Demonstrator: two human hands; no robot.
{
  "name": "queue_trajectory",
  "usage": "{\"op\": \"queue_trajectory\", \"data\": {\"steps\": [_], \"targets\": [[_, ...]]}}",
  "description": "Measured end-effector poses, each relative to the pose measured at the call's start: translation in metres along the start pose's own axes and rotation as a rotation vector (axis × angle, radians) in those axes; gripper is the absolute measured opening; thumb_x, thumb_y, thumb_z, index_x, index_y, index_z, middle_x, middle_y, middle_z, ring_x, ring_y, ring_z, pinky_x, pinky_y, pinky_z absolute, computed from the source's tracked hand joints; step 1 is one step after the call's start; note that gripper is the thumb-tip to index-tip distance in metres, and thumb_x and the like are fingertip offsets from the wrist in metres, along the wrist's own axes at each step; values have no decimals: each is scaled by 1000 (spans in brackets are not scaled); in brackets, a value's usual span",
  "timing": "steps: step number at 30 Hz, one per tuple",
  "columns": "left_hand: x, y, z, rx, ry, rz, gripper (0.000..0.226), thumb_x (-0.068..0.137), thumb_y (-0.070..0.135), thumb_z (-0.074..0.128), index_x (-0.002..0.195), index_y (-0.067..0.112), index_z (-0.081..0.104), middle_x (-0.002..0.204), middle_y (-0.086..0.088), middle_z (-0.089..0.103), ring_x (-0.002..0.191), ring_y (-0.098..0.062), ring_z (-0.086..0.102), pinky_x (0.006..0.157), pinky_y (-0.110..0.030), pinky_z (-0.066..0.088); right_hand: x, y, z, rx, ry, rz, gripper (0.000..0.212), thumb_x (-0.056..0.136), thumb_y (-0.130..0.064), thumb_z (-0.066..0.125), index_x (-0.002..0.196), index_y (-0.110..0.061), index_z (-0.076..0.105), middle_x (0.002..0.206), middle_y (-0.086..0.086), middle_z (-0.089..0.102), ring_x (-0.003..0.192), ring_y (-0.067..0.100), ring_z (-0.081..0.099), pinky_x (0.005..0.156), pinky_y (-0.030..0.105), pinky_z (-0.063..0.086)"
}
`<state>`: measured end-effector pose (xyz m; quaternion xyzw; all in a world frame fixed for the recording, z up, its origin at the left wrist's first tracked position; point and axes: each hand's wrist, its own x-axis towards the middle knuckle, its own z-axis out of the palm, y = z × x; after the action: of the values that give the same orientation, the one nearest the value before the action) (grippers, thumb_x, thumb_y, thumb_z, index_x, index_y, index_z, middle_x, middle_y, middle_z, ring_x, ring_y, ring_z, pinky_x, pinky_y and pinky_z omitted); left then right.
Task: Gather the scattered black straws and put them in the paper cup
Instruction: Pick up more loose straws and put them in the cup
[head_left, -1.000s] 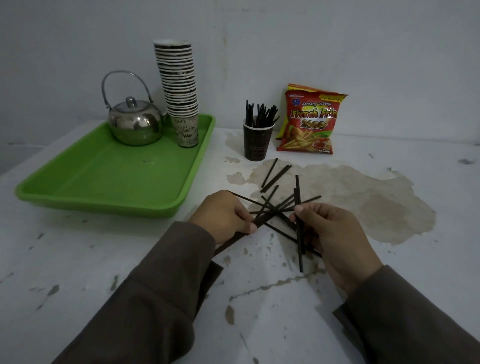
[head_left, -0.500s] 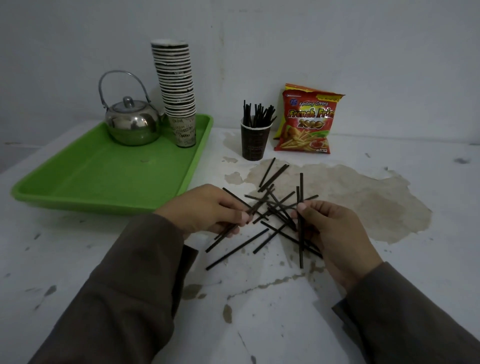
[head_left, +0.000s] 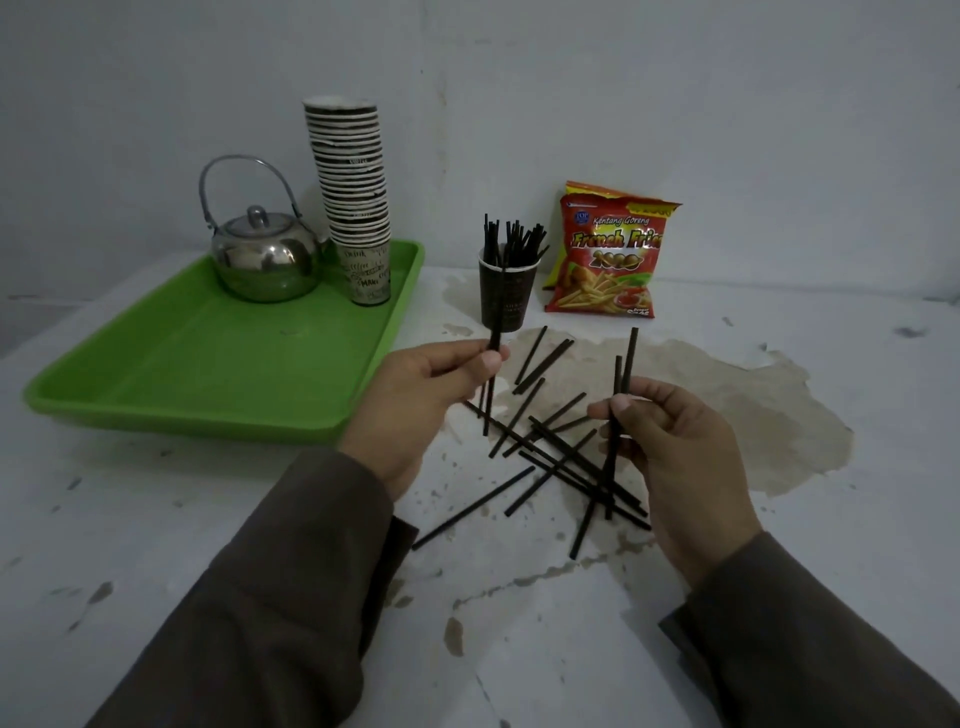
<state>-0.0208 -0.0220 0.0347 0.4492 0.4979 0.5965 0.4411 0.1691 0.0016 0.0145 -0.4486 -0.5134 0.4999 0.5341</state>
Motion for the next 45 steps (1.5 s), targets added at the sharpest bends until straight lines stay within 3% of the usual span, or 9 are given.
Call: {"op": "queue_trajectory", "data": {"steps": [5,9,13,19,22,26,33,38,45], "targets": [[1,-6,12,45,110,98,16,80,11,66,86,24,71,72,19,72,67,10,60,64,-5,46,4,-3,4,-99,-25,-57,15,87,-14,57,91,-26,66,76,-13,74,71,-6,65,68,21,43],[19,3,11,105,155,141,16,82,7,64,89,19,72,70,5,68,63,-5,58,63,-11,52,29,-17,10,-72,-65,14,13,87,-9,56,83,-16,66,74,0,75,63,8,63,60,24,52],[55,24,10,221,151,239,21,82,7,65,102,7,68,74,-2,68,61,-2,61,61,-11,52,67,-43,22,-66,-48,-72,10,84,-5,59,76,-7,64,72,10,67,60,15,62,64,27,57],[127,67,5,404,181,420,13,79,16,69,90,21,73,69,6,70,64,-4,66,71,-19,56,134,-82,50,-202,22,-240,6,85,-8,60,82,-6,65,75,8,67,68,18,64,67,28,55],[156,73,1,460,194,437,13,78,17,70,90,18,74,70,4,70,62,2,63,69,-12,51,161,-89,66,-334,39,-322,5,84,-13,62,83,-10,67,73,2,66,68,14,61,67,28,52],[179,65,3,586,183,402,14,77,17,70,90,15,74,80,-2,73,70,0,64,63,0,45,189,-81,84,-494,29,-358,15,84,-19,62,94,-10,68,88,3,68,81,14,61,75,27,49],[200,41,0,809,118,267,17,77,18,71,92,10,73,93,-8,74,85,-16,66,72,-17,44,213,-53,97,-745,-78,-280,10,82,-23,64,86,-14,67,92,6,70,89,23,63,85,46,51],[202,34,-3,923,31,146,20,73,16,73,92,8,73,93,-12,73,87,-22,65,71,-23,43,216,-49,100,-815,-232,-226,8,83,-21,64,88,-15,65,96,6,68,91,20,63,83,39,54],[200,48,-9,1043,-45,88,37,71,11,75,108,7,67,108,-12,70,102,-22,62,80,-16,37,208,-72,87,-783,-268,-262,36,83,-22,63,118,-15,59,111,5,64,98,16,58,88,32,49]]}}
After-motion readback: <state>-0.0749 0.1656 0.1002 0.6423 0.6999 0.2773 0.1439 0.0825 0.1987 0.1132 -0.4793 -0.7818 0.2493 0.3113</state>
